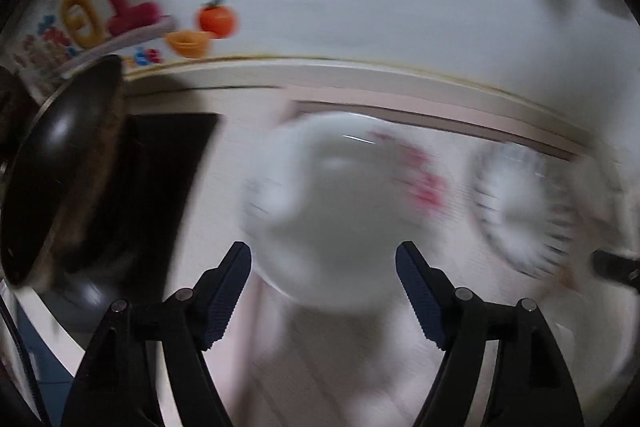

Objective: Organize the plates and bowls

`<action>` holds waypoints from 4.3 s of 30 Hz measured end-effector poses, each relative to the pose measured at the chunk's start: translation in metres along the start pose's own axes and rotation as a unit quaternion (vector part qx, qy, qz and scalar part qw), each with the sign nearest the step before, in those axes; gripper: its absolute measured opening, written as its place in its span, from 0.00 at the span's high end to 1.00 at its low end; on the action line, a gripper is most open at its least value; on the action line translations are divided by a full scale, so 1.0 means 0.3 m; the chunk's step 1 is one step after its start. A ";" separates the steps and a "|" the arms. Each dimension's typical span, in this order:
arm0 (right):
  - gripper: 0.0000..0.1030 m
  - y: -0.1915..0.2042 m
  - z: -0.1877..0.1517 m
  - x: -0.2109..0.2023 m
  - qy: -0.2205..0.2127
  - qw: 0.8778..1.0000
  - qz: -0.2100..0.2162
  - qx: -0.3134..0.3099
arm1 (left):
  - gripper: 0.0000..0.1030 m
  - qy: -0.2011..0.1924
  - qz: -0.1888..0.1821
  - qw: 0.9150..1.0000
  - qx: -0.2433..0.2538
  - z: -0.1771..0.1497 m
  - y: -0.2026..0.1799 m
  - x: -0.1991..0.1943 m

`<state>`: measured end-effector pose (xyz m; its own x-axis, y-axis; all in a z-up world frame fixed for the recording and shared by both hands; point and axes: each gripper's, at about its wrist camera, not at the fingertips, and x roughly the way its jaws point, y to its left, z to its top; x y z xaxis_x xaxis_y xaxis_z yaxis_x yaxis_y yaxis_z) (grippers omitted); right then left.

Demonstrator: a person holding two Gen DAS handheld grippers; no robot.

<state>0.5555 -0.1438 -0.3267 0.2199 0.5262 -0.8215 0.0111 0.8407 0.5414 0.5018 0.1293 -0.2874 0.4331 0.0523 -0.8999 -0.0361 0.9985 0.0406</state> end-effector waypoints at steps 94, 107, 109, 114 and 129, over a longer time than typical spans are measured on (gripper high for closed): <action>0.85 -0.610 -0.342 -0.115 0.075 0.994 -0.079 0.013 | 0.75 0.133 -0.074 0.974 0.169 -0.435 -0.811 0.008; 0.73 -0.571 -0.269 -0.246 0.080 0.988 -0.129 0.000 | 0.56 0.078 -0.102 0.986 0.104 -0.186 -0.671 -0.085; 0.64 -0.548 -0.207 -0.295 0.053 0.991 -0.120 0.004 | 0.47 0.066 -0.089 0.989 0.099 -0.116 -0.656 -0.046; 0.51 -0.497 0.027 -0.238 -0.008 0.997 -0.073 0.019 | 0.47 0.081 -0.071 0.993 0.055 0.048 -0.570 0.151; 0.69 -0.514 0.275 0.156 -0.027 0.996 -0.072 0.055 | 0.55 0.115 -0.118 0.986 0.007 0.161 -0.536 0.447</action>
<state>0.6444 -0.2596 -0.4338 0.2602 0.3919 -0.8824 0.1527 0.8857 0.4384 0.6093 -0.0235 -0.3935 0.2110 -0.1855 -0.9597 0.0553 0.9825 -0.1778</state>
